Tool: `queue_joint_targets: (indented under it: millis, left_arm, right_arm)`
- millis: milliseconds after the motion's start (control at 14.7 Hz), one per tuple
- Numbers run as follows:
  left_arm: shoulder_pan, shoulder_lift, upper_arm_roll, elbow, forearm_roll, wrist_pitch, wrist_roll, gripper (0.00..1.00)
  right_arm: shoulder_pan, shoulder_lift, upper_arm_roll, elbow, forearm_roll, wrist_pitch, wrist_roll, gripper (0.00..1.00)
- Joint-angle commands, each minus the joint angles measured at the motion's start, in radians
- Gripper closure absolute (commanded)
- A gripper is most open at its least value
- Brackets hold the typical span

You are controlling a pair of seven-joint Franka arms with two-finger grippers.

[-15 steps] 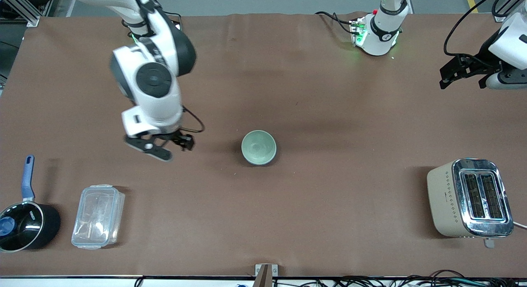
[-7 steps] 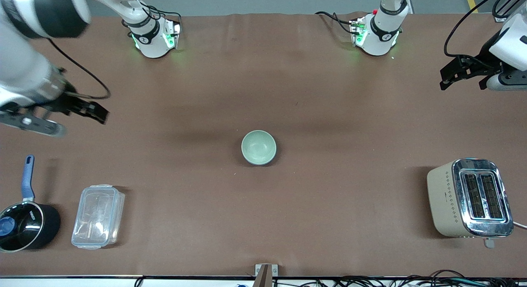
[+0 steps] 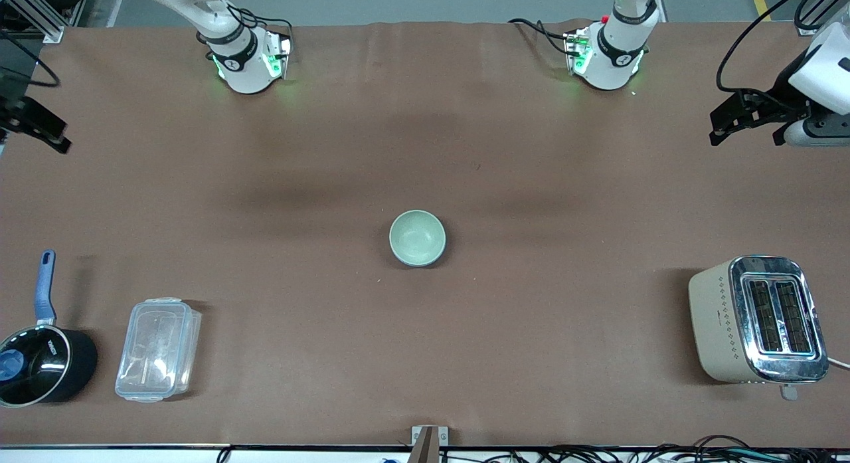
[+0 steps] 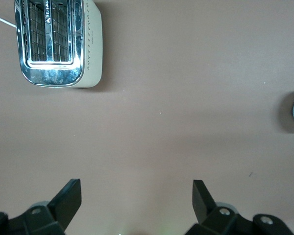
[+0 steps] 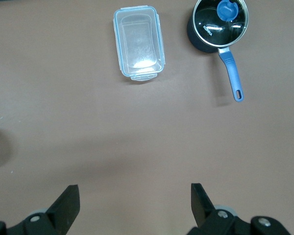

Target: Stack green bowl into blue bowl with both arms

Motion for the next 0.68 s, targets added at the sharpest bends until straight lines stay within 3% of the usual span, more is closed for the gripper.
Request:
queue_joint_targets:
  millis: [0, 341, 614]
  left_arm:
    - [-0.001, 0.01, 0.002, 0.027, 0.005, -0.006, 0.022, 0.0]
    - [-0.008, 0.018, 0.002, 0.025, 0.007, -0.009, 0.022, 0.0]
    - [-0.009, 0.019, -0.001, 0.027, 0.02, -0.009, 0.02, 0.0]
  right_arm:
    - [0.022, 0.009, -0.031, 0.017, 0.035, -0.007, -0.038, 0.0]
    - [0.014, 0.012, -0.027, 0.017, 0.036, -0.004, -0.04, 0.0]
    - [-0.026, 0.014, 0.015, 0.017, 0.038, -0.004, -0.04, 0.0]
